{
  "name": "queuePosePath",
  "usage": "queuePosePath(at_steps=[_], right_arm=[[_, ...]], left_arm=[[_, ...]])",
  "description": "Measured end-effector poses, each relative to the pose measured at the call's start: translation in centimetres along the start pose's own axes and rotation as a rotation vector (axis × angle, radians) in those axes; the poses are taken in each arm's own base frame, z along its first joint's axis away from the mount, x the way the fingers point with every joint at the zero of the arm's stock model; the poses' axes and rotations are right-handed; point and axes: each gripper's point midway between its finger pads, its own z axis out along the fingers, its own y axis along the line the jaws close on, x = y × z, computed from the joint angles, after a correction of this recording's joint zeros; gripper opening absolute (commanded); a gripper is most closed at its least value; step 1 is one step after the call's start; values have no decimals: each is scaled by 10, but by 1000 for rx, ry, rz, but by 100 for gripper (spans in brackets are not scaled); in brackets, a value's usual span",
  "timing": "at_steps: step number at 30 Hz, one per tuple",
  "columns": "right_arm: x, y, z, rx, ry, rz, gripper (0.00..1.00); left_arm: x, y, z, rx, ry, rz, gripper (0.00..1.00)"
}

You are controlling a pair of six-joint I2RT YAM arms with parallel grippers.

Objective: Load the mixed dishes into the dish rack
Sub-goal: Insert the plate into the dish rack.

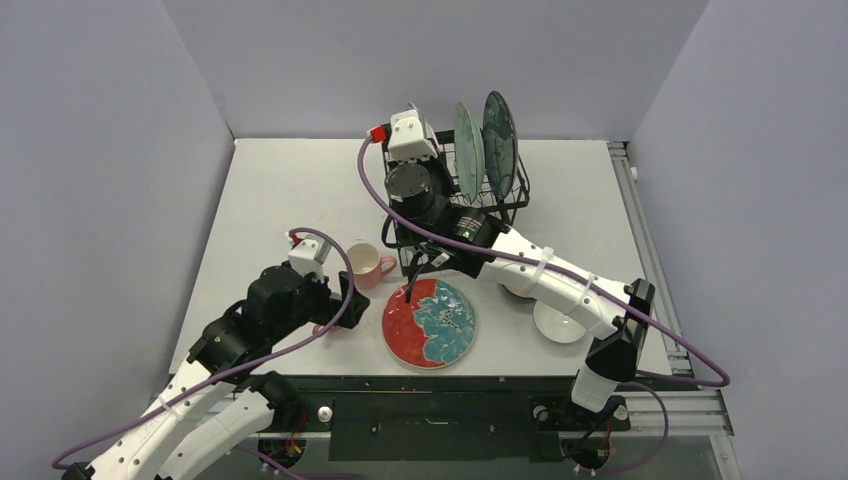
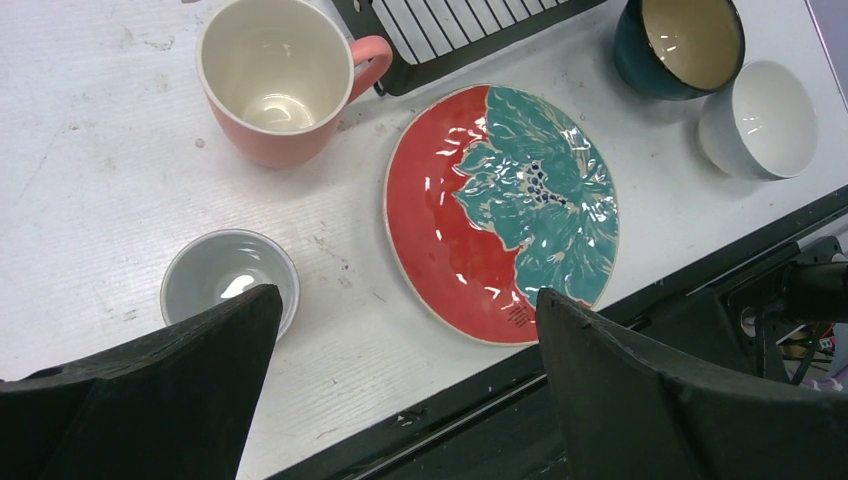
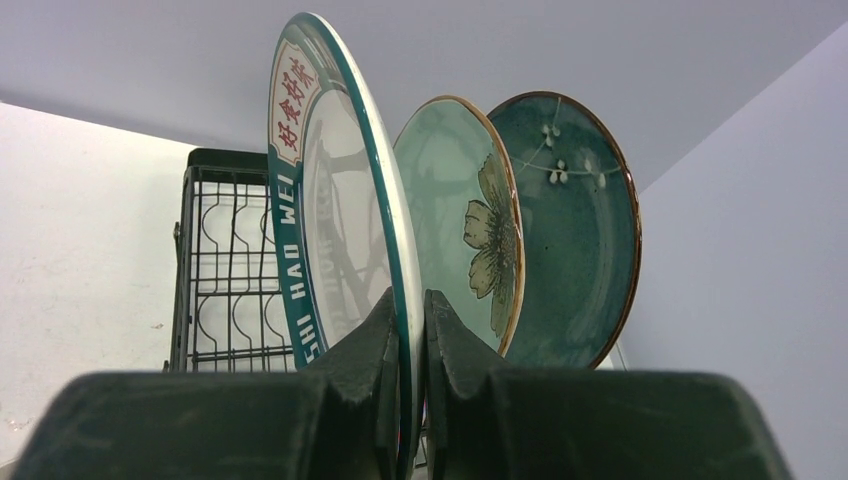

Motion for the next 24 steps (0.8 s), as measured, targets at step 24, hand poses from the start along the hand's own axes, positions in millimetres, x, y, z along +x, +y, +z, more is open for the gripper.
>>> queuePosePath(at_steps=[24], right_arm=[[-9,-26,22,75,3,46,0]], left_arm=[[-1,3,1,-9,1,-8,96]])
